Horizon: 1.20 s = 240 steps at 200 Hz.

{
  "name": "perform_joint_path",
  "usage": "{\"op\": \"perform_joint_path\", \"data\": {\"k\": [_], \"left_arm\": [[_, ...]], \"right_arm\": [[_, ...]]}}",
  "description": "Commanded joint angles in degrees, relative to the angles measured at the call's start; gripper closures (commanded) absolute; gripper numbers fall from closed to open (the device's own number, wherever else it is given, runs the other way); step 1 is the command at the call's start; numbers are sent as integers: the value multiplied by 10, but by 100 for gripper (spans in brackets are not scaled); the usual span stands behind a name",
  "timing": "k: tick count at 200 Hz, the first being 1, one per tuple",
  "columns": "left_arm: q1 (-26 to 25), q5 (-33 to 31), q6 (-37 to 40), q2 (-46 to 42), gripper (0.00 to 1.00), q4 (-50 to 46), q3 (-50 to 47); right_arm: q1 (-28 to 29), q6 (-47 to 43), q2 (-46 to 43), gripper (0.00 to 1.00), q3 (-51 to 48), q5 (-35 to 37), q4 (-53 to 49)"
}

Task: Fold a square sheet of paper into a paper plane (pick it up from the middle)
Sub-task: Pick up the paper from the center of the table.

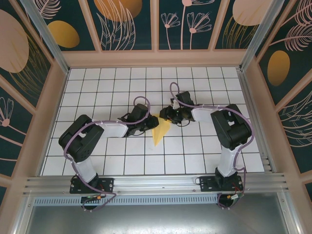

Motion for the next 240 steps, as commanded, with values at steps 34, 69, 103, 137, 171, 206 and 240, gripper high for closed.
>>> {"op": "perform_joint_path", "data": {"k": [34,69,103,137,171,206,240], "left_arm": [[5,-55,-2,-10,91,-30,0],[6,-63,-6,-20,93,-30,-9],[6,-61,-7,-19,94,-30,-11],[5,-63,-7,-22,94,-31,-15],[6,-62,-6,-24,93,-32,-16],[6,-63,-5,-30,90,-34,-15],[10,-69,-7,-38,78,-46,-15]], "right_arm": [[-5,-10,-19,52,-11,-24,-5],[3,-22,-7,52,-2,-38,-10],[13,-29,8,54,10,-44,-16],[20,-32,19,57,17,-52,-13],[27,-40,31,60,27,-58,-19],[31,-45,42,67,32,-63,-18],[32,-44,45,83,31,-72,-2]]}}
